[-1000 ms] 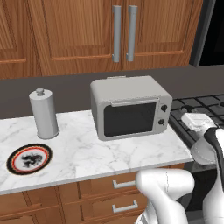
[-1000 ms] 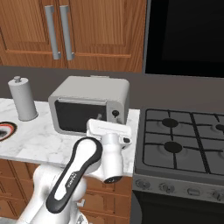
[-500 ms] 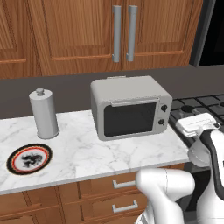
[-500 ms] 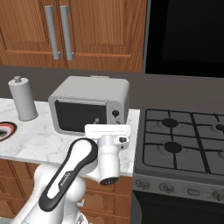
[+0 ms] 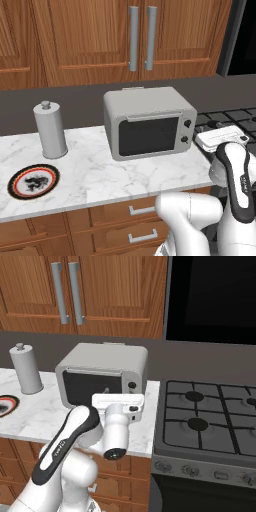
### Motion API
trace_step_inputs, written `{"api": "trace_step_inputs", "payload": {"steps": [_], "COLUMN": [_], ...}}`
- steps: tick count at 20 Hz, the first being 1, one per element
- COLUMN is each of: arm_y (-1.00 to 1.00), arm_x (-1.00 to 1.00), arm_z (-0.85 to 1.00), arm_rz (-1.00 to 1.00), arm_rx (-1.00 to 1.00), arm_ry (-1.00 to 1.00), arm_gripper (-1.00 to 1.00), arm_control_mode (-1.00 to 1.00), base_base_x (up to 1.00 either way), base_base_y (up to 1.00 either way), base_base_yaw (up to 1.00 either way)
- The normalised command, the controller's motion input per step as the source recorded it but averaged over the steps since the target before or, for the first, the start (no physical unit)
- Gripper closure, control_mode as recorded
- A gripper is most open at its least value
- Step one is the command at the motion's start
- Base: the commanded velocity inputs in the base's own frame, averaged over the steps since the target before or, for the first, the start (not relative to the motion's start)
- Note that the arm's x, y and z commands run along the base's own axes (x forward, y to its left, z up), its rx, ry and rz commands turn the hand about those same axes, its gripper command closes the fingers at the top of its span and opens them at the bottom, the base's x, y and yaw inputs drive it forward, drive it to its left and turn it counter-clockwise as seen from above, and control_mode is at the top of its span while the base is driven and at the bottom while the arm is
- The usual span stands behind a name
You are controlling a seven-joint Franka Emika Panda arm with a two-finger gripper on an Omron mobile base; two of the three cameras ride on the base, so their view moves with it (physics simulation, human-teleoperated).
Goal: Pull the toaster oven rack outwards. Pick up the baguette from the plate and place it on the toaster oven rack. Close the toaster oven door fully and set the temperature to the lowest setting.
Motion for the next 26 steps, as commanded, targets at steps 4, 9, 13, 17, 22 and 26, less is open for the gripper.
{"api": "trace_step_inputs", "payload": {"steps": [4, 9, 13, 17, 22, 26], "arm_y": [0.0, 0.0, 0.0, 0.0, 0.0, 0.0], "arm_x": [0.34, 0.37, 0.33, 0.14, 0.09, 0.23], "arm_z": [-0.2, -0.34, -0.35, -0.21, -0.09, -0.14], "arm_rz": [0.0, 0.0, 0.0, 0.0, 0.0, 0.0], "arm_rx": [0.0, 0.0, 0.0, 0.0, 0.0, 0.0], "arm_ry": [0.21, 0.2, 0.14, 0.05, 0.01, 0.03], "arm_gripper": [-1.0, -1.0, -1.0, -1.0, -1.0, -1.0], "arm_control_mode": [-1.0, -1.0, -1.0, -1.0, -1.0, -1.0], "base_base_x": [0.0, 0.0, 0.0, 0.0, 0.0, 0.0], "base_base_y": [0.0, 0.0, 0.0, 0.0, 0.0, 0.0], "base_base_yaw": [0.0, 0.0, 0.0, 0.0, 0.0, 0.0]}}
